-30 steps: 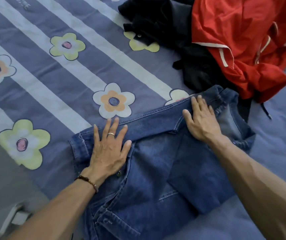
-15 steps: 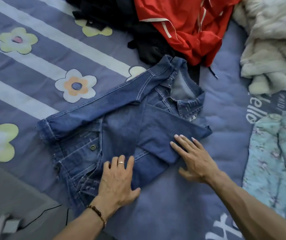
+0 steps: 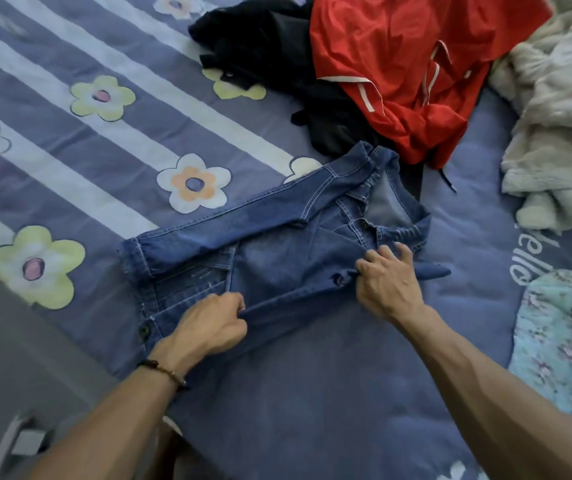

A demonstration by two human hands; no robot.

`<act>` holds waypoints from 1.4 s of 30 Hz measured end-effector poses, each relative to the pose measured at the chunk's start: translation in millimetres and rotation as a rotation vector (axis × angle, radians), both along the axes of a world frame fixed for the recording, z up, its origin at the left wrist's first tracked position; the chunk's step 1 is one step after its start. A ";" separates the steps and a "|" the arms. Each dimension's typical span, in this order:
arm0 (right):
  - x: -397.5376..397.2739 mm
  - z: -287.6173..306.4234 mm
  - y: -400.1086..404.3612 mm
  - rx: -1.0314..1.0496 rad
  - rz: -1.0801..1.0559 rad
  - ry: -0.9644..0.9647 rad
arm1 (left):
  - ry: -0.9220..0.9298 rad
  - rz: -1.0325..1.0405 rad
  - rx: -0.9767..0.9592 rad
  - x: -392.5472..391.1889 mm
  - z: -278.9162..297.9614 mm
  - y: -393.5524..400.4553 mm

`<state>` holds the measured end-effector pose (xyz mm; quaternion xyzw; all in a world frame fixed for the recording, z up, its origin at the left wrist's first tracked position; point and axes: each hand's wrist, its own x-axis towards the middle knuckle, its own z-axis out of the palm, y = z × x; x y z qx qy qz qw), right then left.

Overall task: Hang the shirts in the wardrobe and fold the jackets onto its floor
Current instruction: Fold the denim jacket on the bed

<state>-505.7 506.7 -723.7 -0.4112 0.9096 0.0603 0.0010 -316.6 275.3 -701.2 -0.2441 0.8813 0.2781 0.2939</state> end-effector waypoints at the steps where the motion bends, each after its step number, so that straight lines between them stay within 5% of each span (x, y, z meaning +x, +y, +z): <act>1: -7.8 1.9 -14.3 0.037 -0.006 -0.010 | -0.008 0.024 -0.034 0.3 -0.6 -7.5; 5: -27.1 -3.1 -60.4 0.258 -0.067 -0.169 | -0.024 0.035 -0.220 6.8 -4.9 -17.1; 9: -28.4 -23.5 -69.1 0.190 -0.054 -0.147 | -0.103 0.009 -0.244 6.9 -10.3 -13.2; 12: -23.8 -39.5 -61.6 0.045 -0.032 -0.060 | 0.207 -0.075 -0.490 0.3 -15.8 -3.0; 15: -21.2 -49.2 -60.6 -0.075 -0.084 -0.037 | 0.553 -0.267 -0.375 -20.7 -30.5 28.4; 19: 0.4 -46.9 -59.4 -0.253 -0.174 -0.045 | 0.451 -0.501 -0.292 -43.8 -75.8 43.7; 21: 21.7 -48.2 -43.6 -0.325 -0.023 -0.128 | 0.425 -0.509 -0.293 -43.1 -97.7 40.5; 23: 25.1 -57.7 -20.1 -0.184 0.136 -0.182 | 0.431 -0.526 -0.289 -40.4 -105.9 37.9; 27: -46.6 -69.4 21.8 0.090 -0.302 -0.120 | 0.440 -0.525 -0.273 -42.4 -108.8 37.2; 30: -64.2 -62.9 18.6 0.229 -0.425 -0.186 | 0.439 -0.551 -0.272 -44.5 -105.4 33.9; 34: -29.0 -57.7 -18.4 0.122 -0.739 -0.315 | 0.508 -0.578 -0.160 -61.2 -71.9 22.9; 38: 27.8 -56.8 -68.0 0.015 -0.923 -0.375 | 0.899 -0.532 0.055 -83.8 -37.1 -24.3; 42: 94.9 -63.0 -124.1 -0.140 -1.116 -0.333 | 0.870 -0.654 -0.112 -91.1 -45.4 -104.0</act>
